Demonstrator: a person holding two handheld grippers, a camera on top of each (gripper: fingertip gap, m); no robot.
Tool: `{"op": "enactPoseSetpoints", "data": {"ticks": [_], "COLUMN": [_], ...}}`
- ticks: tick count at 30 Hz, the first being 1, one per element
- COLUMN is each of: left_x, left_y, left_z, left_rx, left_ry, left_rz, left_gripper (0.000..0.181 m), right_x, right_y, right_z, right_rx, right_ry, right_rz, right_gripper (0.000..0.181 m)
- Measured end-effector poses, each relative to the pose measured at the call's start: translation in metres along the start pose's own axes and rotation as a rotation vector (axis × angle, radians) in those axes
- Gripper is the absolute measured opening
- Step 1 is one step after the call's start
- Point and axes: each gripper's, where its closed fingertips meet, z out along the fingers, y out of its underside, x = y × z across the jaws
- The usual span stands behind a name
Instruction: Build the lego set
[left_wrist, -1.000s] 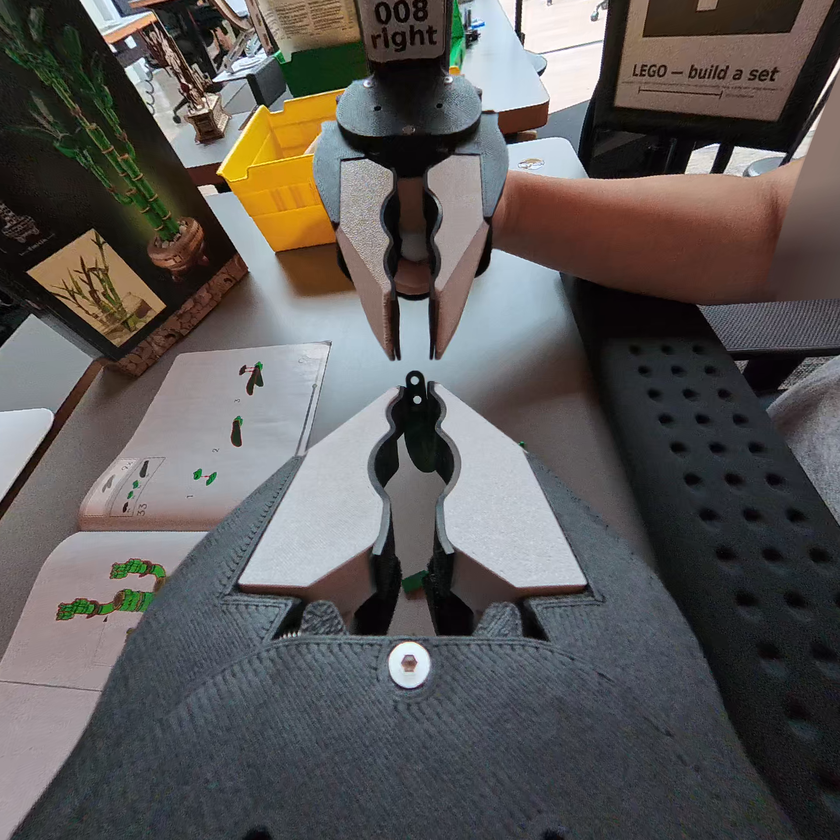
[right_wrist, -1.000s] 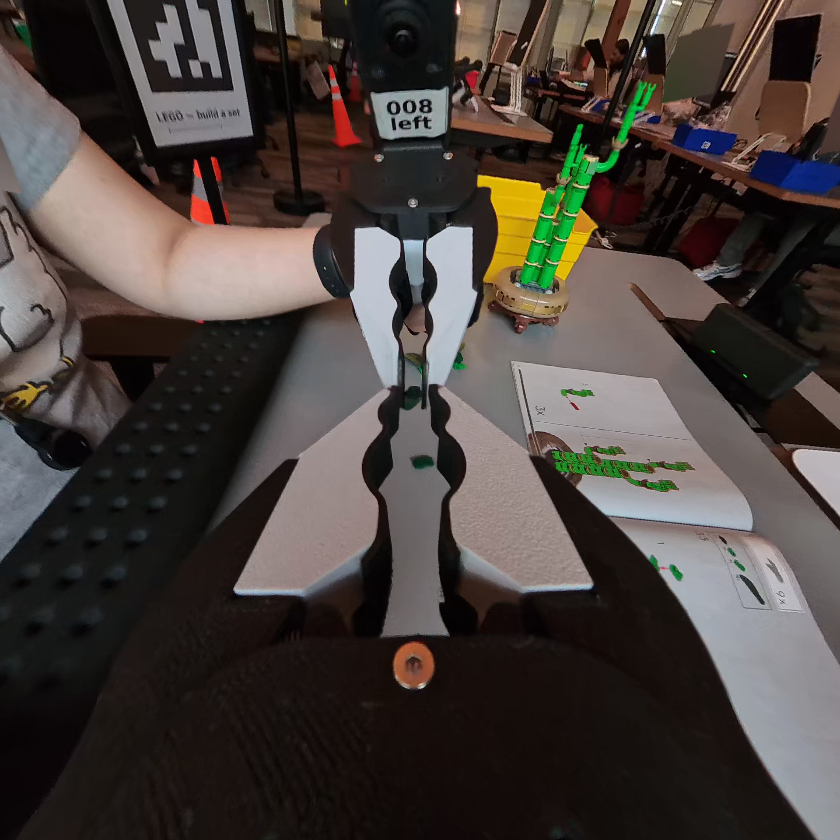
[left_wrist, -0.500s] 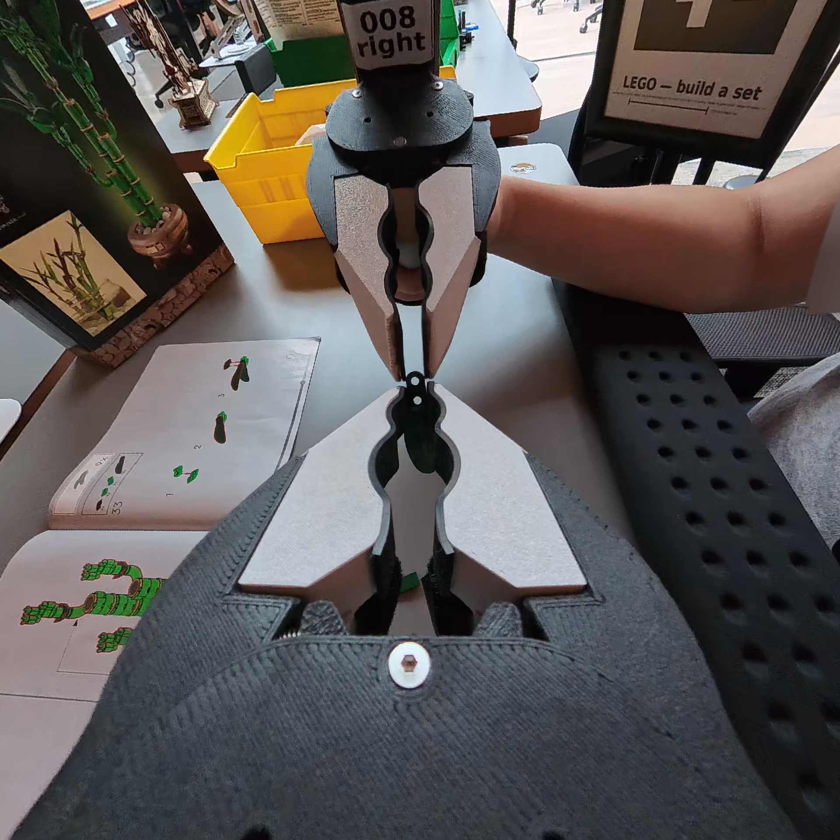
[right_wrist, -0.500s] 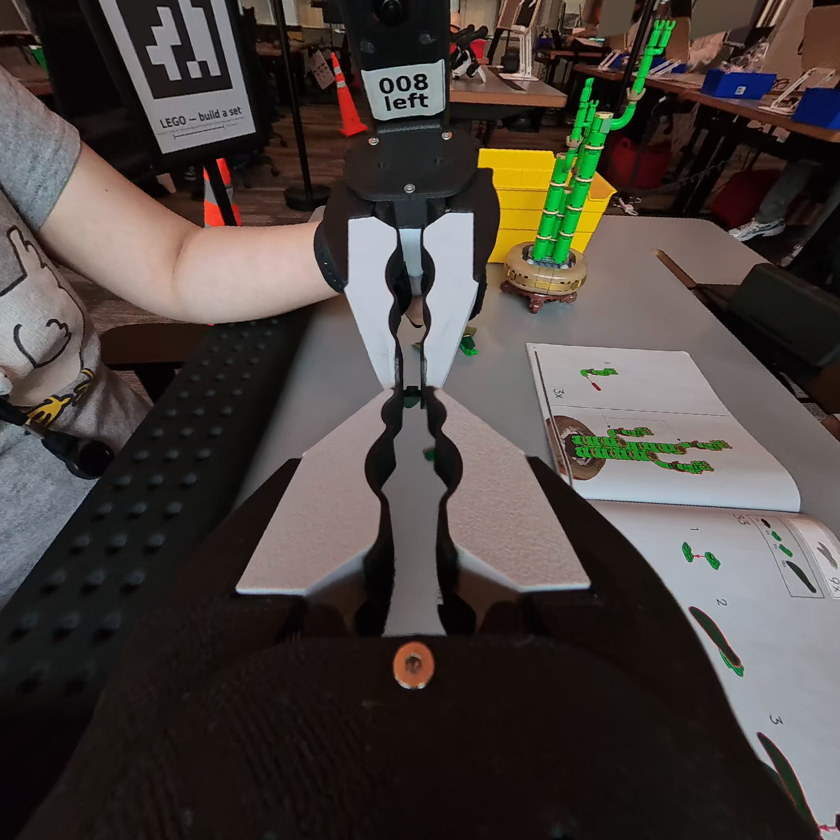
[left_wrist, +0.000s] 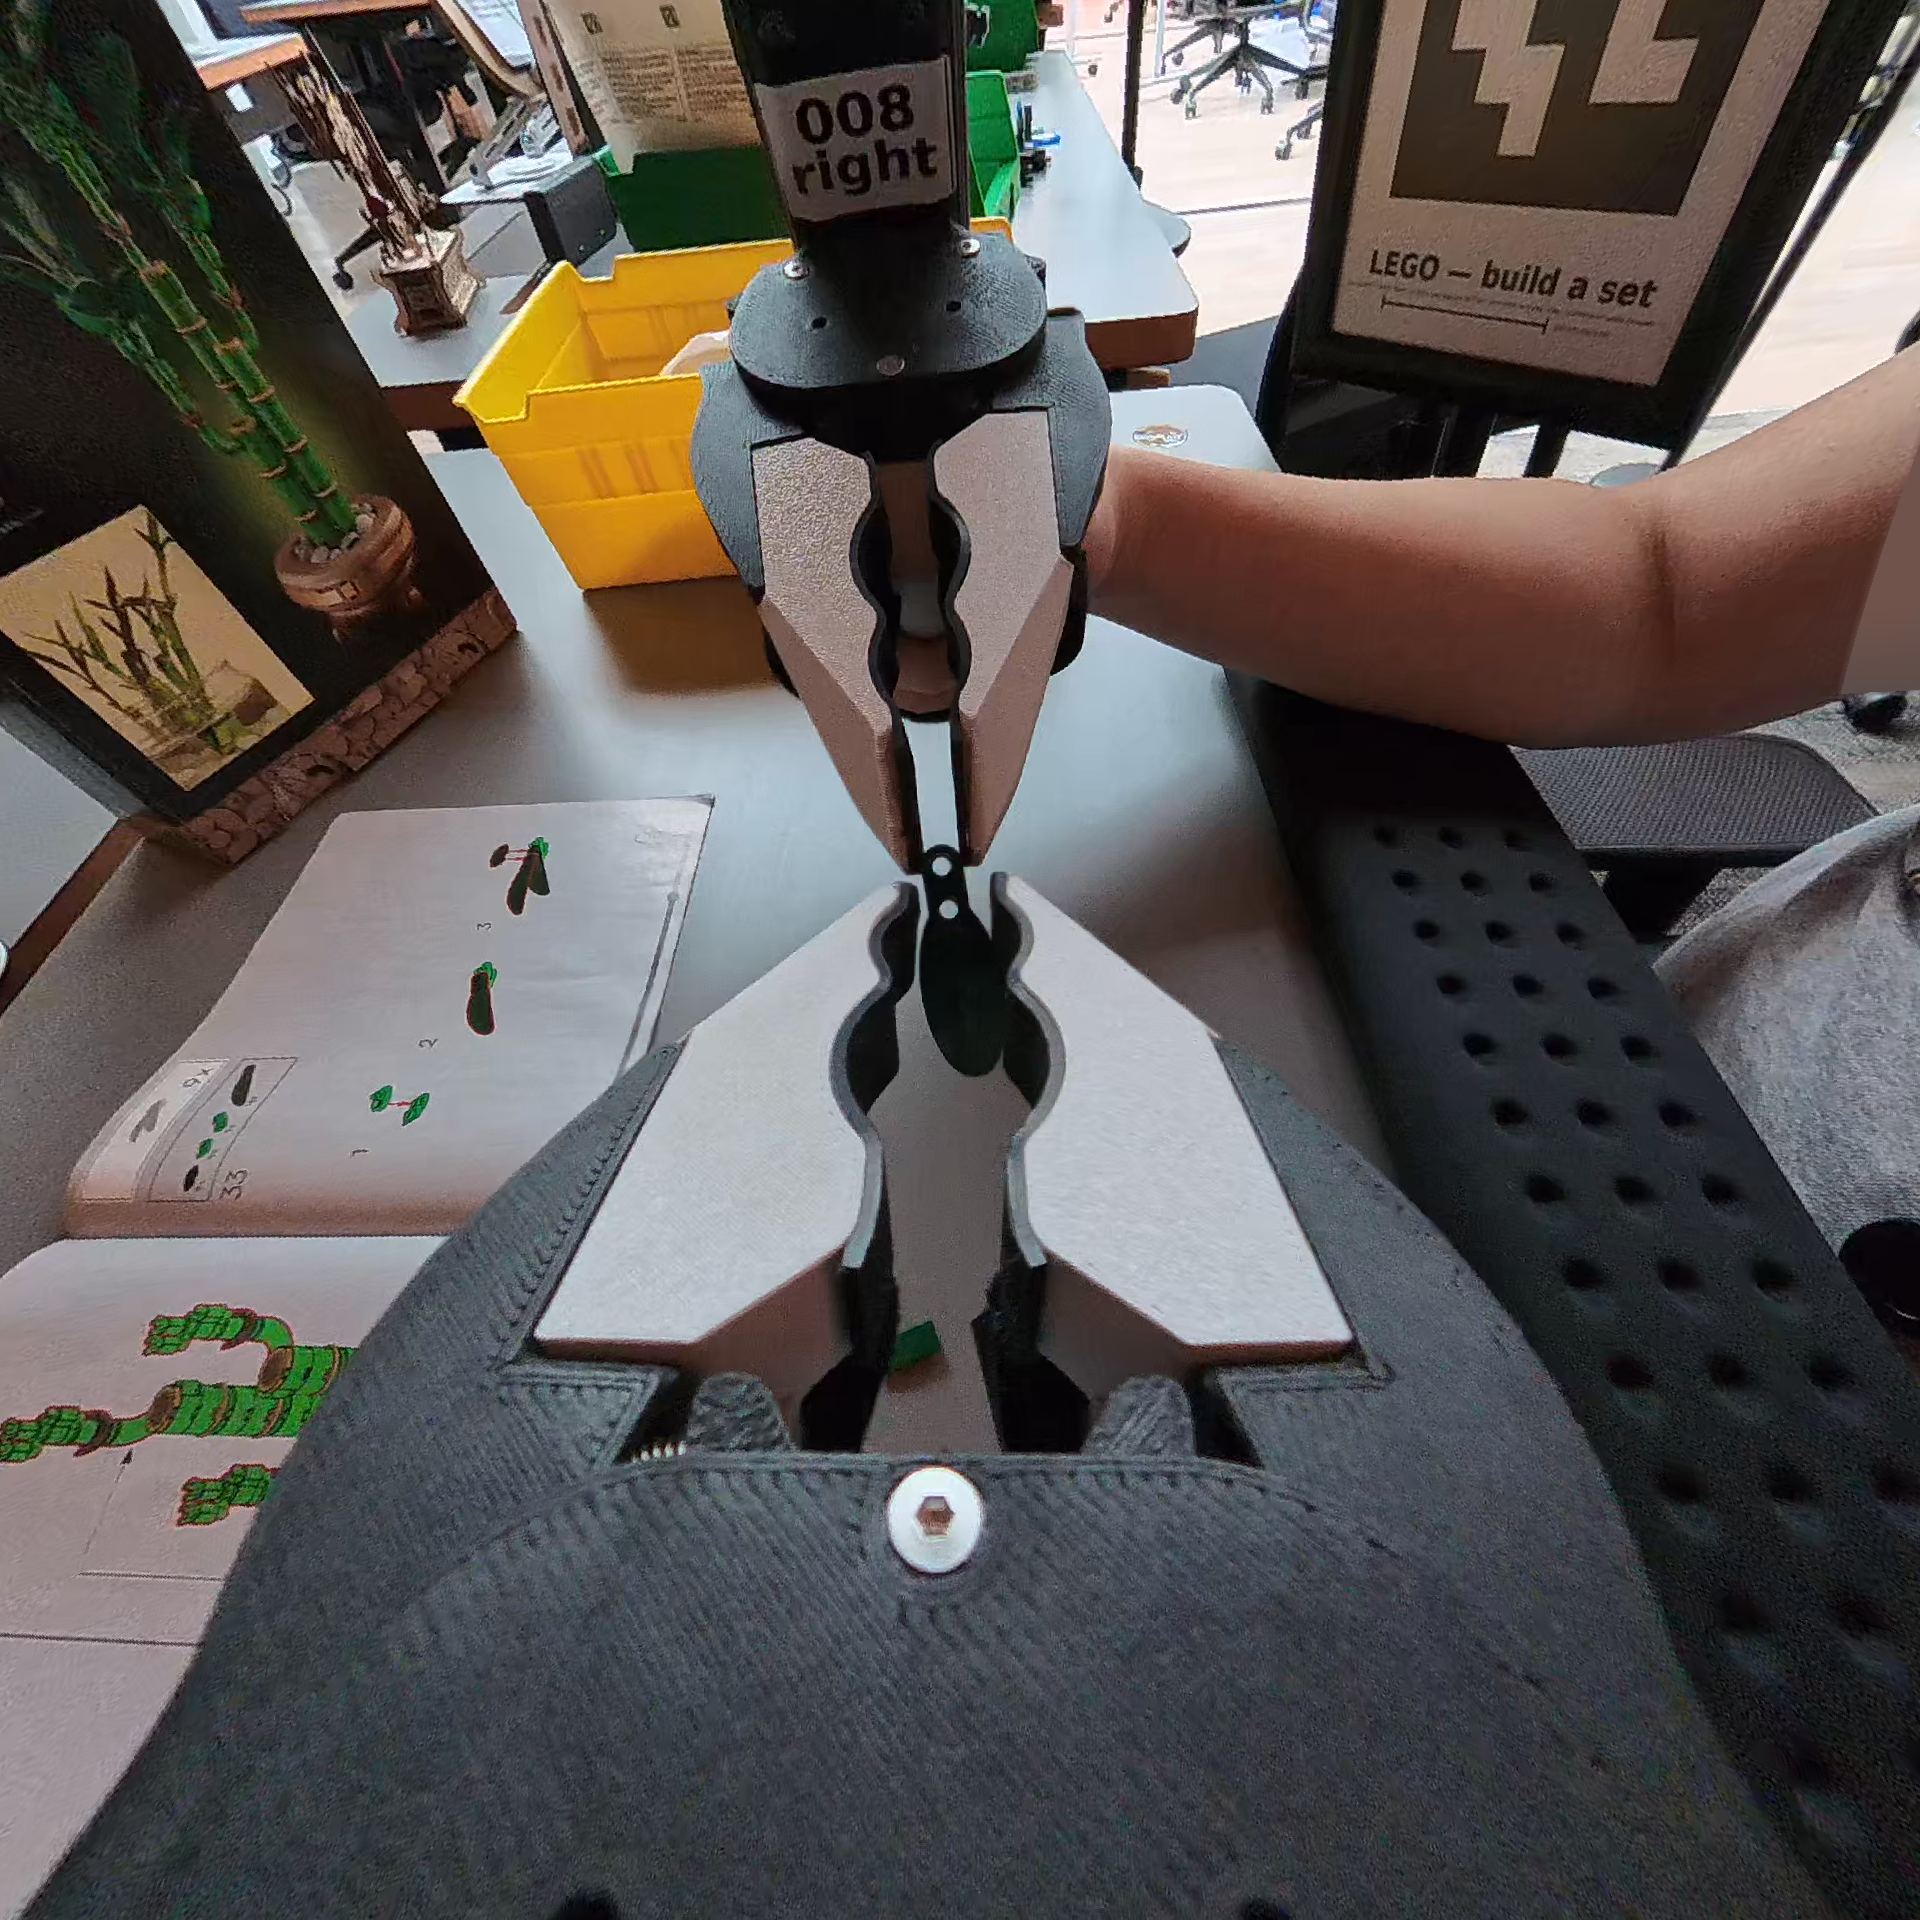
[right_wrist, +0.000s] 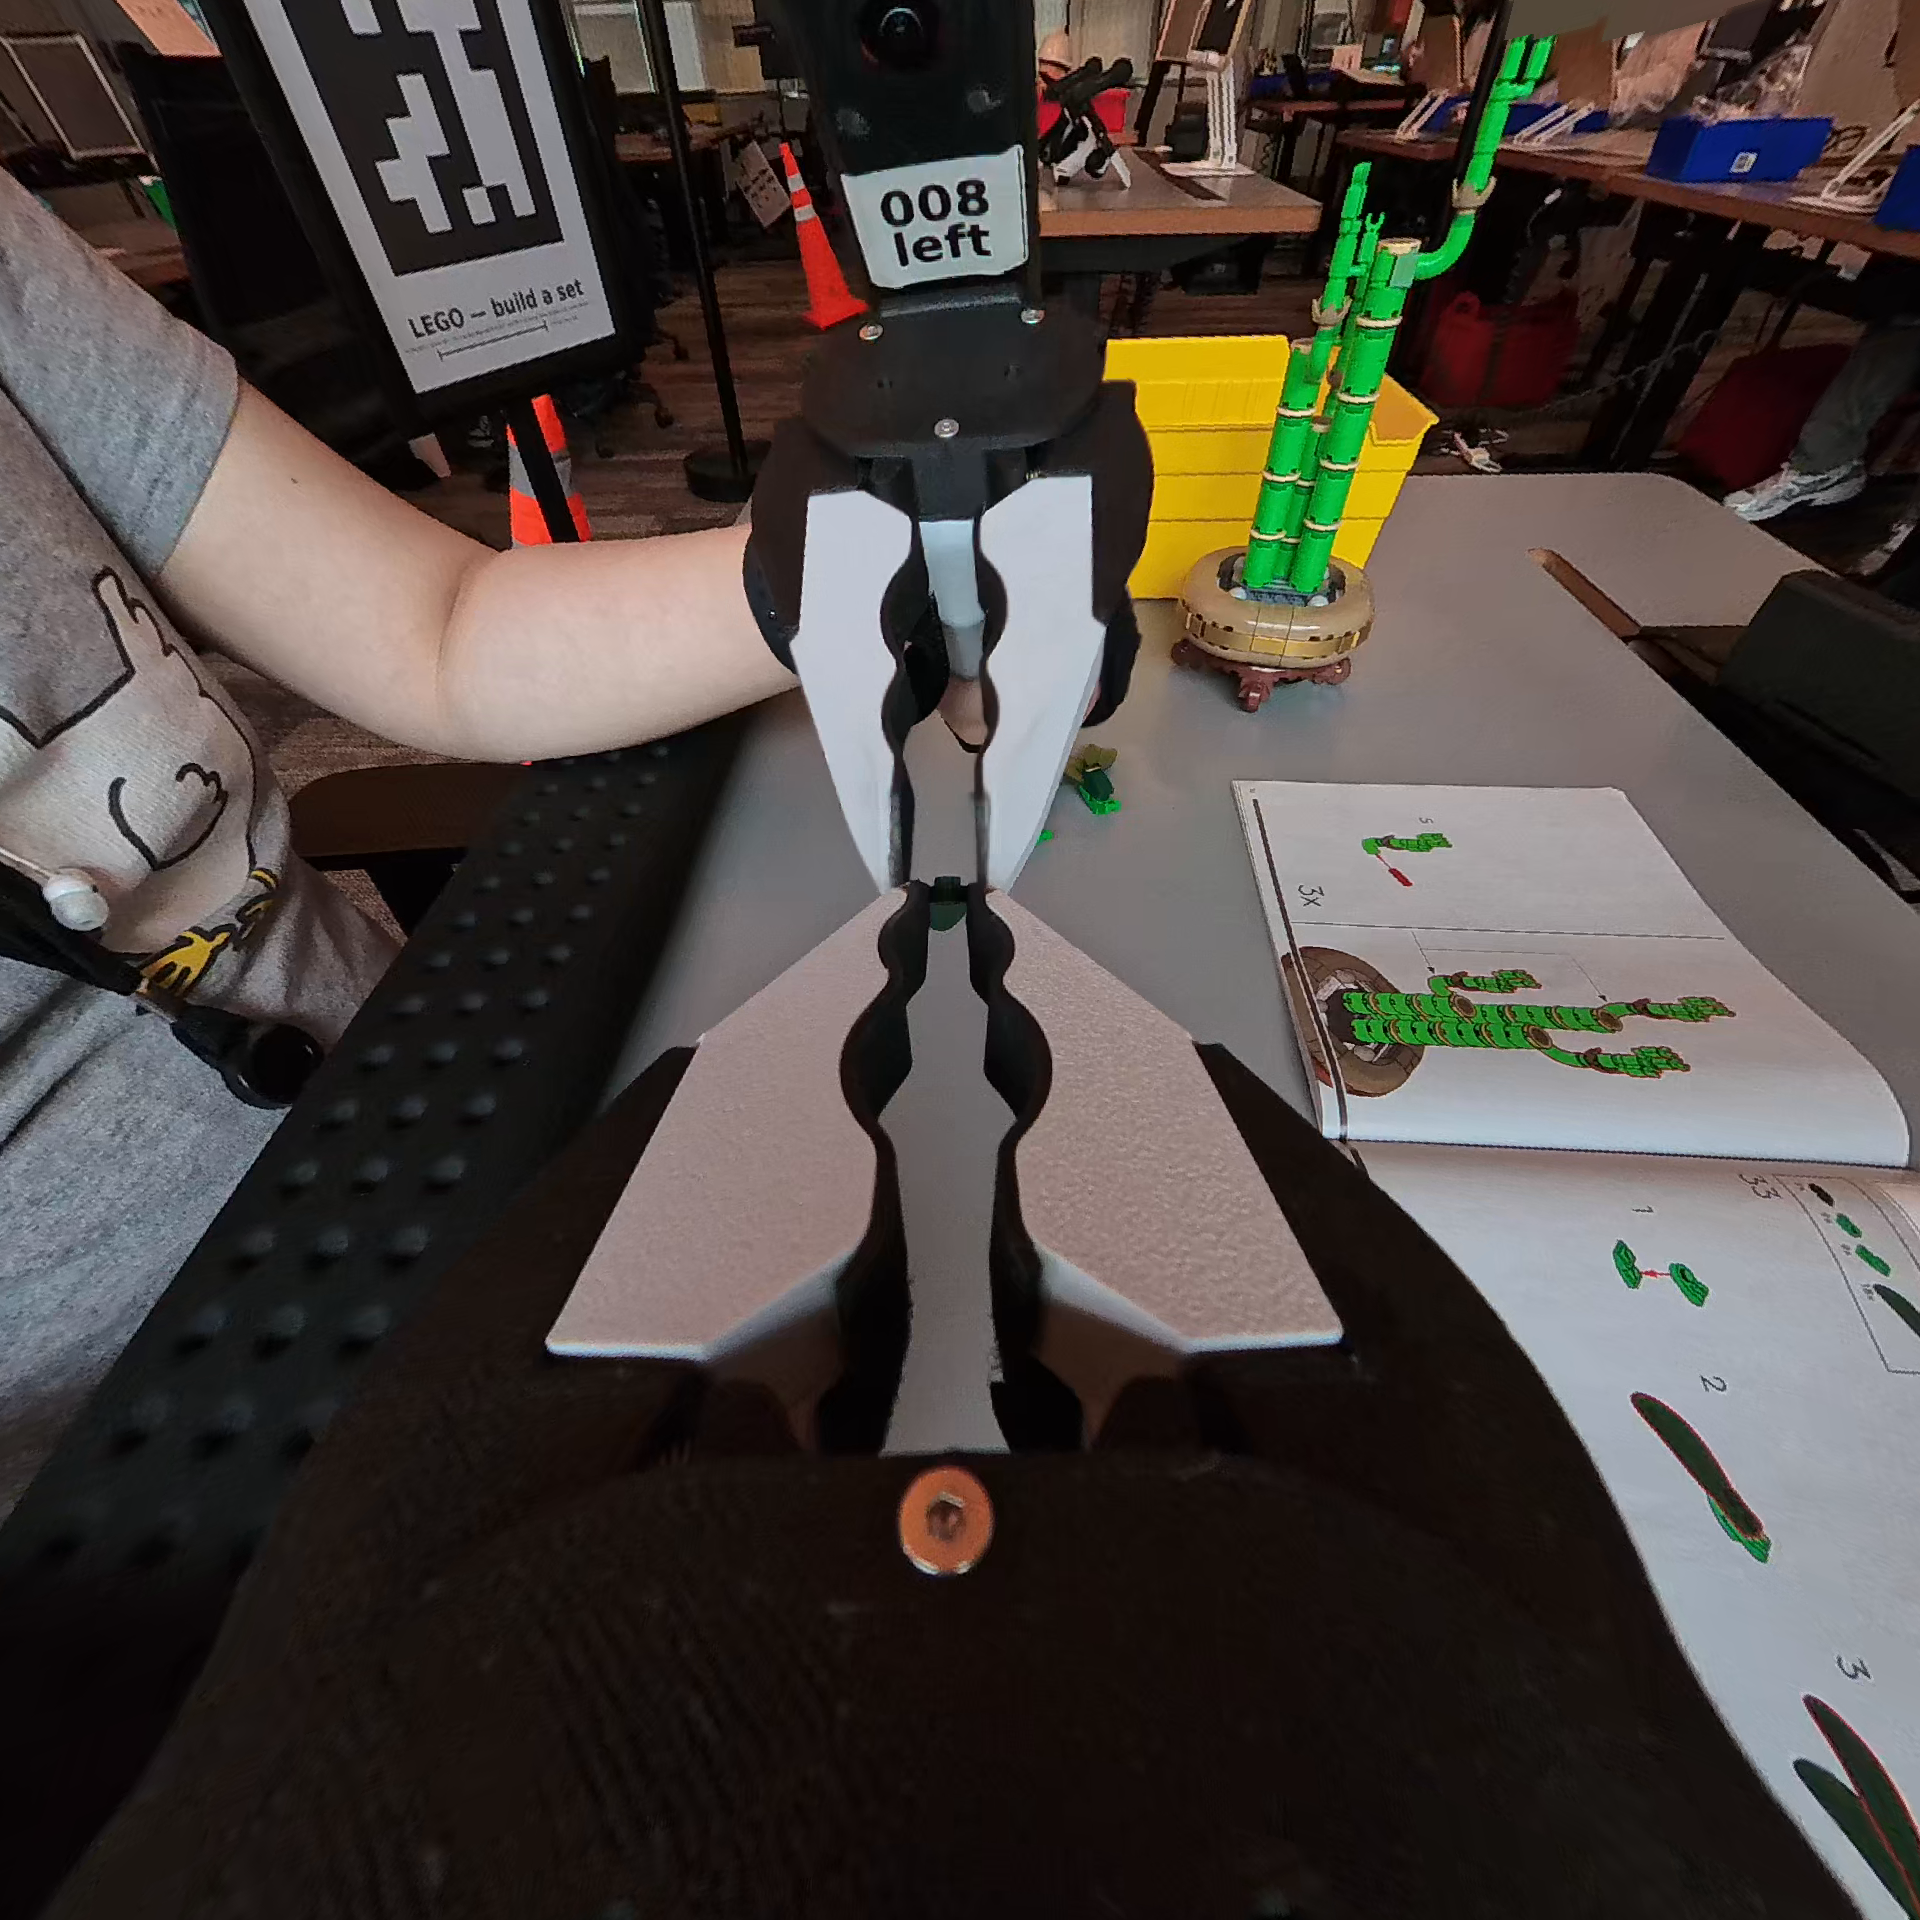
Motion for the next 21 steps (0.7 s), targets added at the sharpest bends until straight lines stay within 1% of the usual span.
{"op": "enactPoseSetpoints", "data": {"ticks": [6, 8, 10, 12, 15, 21], "left_x": [-0.0067, -0.0057, -0.0065, -0.0071, -0.0054, -0.004], "left_y": [-0.0042, -0.0054, -0.0045, -0.0036, -0.0032, -0.0011], "left_z": [-0.0055, -0.0057, -0.0054, -0.005, -0.0048, -0.0031], "left_rx": [0.029, 0.033, 0.027, 0.024, 0.022, 0.014], "left_ry": [-0.049, -0.046, -0.043, -0.038, -0.021, -0.007], "left_rz": [0.025, 0.028, 0.006, -0.013, -0.022, -0.034], "left_gripper": [0.009, 0.007, 0.013, 0.014, 0.007, 0.008], "right_x": [0.0023, 0.002, 0.0017, 0.0017, 0.0019, 0.0018], "right_y": [-0.0019, -0.0018, -0.002, -0.0015, -0.0011, -0.0015], "right_z": [-0.0033, -0.0033, -0.003, -0.0025, -0.002, -0.0024], "right_rx": [0.012, 0.009, 0.009, 0.005, 0.002, 0.003], "right_ry": [0.012, 0.014, 0.013, 0.014, 0.017, 0.02], "right_rz": [0.007, 0.005, 0.002, -0.001, -0.004, -0.009], "right_gripper": [0.005, 0.005, 0.005, 0.005, 0.005, 0.005]}}
